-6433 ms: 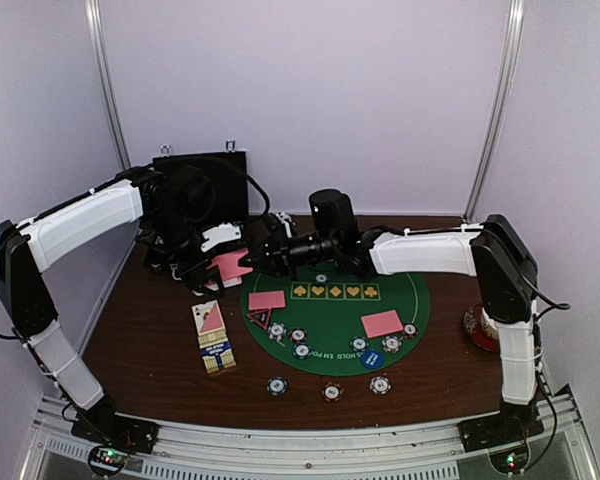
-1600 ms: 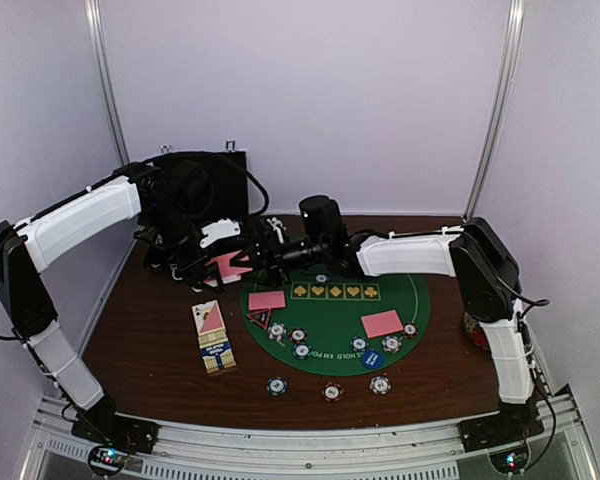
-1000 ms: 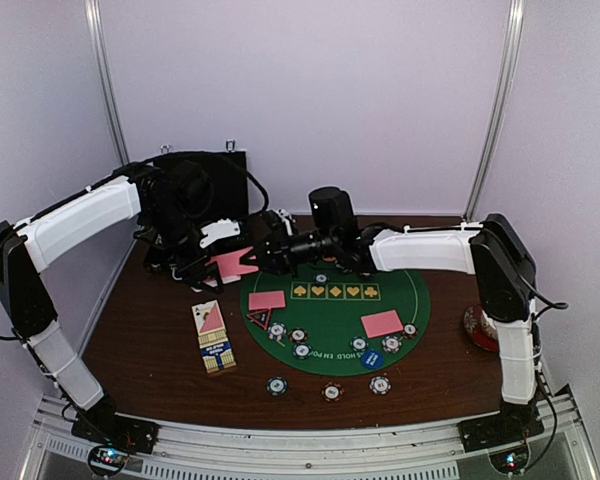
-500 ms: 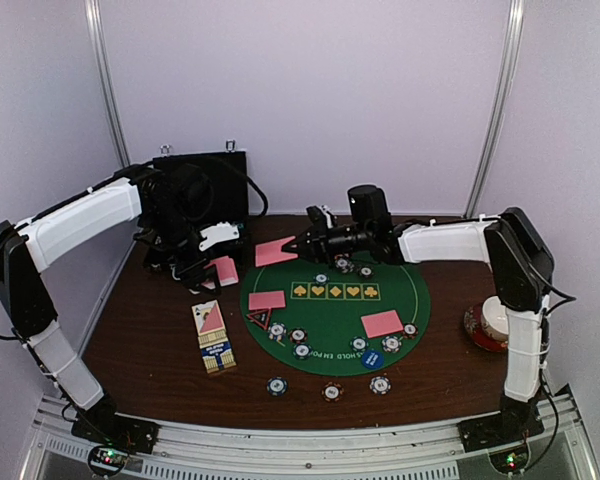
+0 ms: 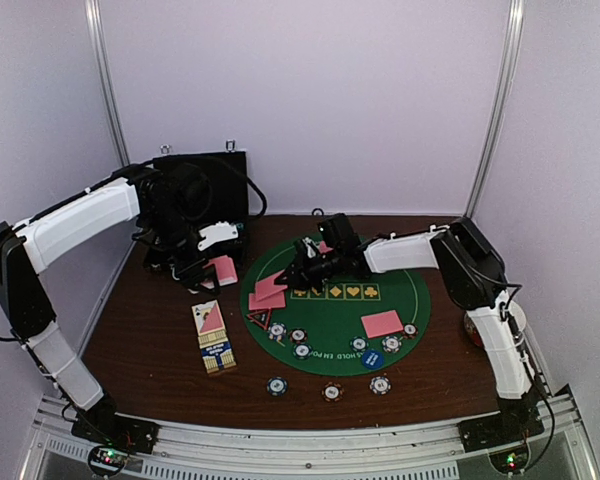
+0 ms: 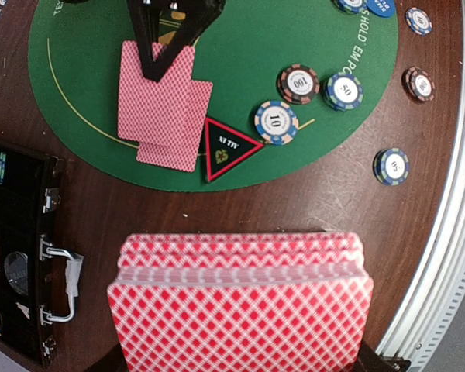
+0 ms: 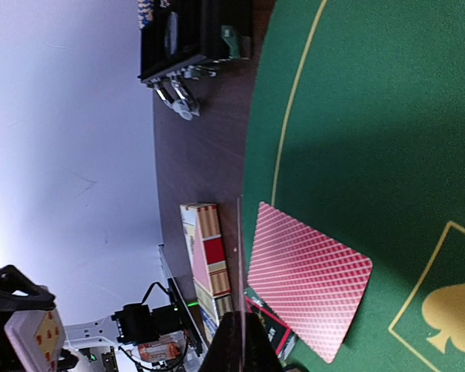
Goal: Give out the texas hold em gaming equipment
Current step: Distribute the poker card in the dealer area, then pick up the poker card from the face-down deck piles.
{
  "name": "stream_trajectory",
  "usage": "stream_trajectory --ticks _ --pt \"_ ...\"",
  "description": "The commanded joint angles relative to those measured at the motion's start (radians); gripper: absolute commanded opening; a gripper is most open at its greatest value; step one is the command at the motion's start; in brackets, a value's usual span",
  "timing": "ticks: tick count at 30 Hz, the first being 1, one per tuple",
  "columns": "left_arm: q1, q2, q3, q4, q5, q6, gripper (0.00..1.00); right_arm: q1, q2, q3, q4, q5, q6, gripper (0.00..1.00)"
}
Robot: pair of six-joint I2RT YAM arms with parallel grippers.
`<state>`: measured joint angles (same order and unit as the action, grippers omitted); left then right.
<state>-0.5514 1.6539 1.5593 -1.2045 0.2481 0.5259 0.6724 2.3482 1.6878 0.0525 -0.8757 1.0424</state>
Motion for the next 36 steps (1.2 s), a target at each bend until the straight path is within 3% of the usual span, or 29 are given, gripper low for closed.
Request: stream_trajectory --ticks 1,4,9,16,19,26,32,36 --pt "0.002 -0.046 -0.012 0.010 0.015 0.011 0.14 0.025 0.045 0.091 -0.091 0.074 -0.065 0.08" --pt "0.002 -0.052 -0.023 0.011 0.017 0.009 0.14 0.034 0.074 0.127 -0.129 0.092 -0.084 0.15" --pt "0.002 -0.057 -0.029 0.012 0.018 0.010 0.14 0.035 0.050 0.166 -0.270 0.144 -0.176 0.38" --pt "0.002 -0.051 -0.017 0.011 0.028 0.011 0.14 0.021 -0.087 0.145 -0.443 0.267 -0.326 0.66" --pt "0.002 -0.046 -0.014 0.011 0.032 0.010 0.14 0.018 -0.152 0.104 -0.448 0.275 -0.349 0.72" --pt "0.002 -0.030 0.006 0.011 0.042 0.008 0.14 0.042 -0.288 -0.065 -0.215 0.126 -0.207 0.81" --pt "0.002 -0.017 0.022 0.012 0.053 0.006 0.14 0.079 -0.352 -0.198 0.144 0.022 0.033 0.81" --pt "0.002 -0.007 0.036 0.010 0.066 -0.001 0.14 0.119 -0.342 -0.197 0.199 -0.001 0.081 0.80"
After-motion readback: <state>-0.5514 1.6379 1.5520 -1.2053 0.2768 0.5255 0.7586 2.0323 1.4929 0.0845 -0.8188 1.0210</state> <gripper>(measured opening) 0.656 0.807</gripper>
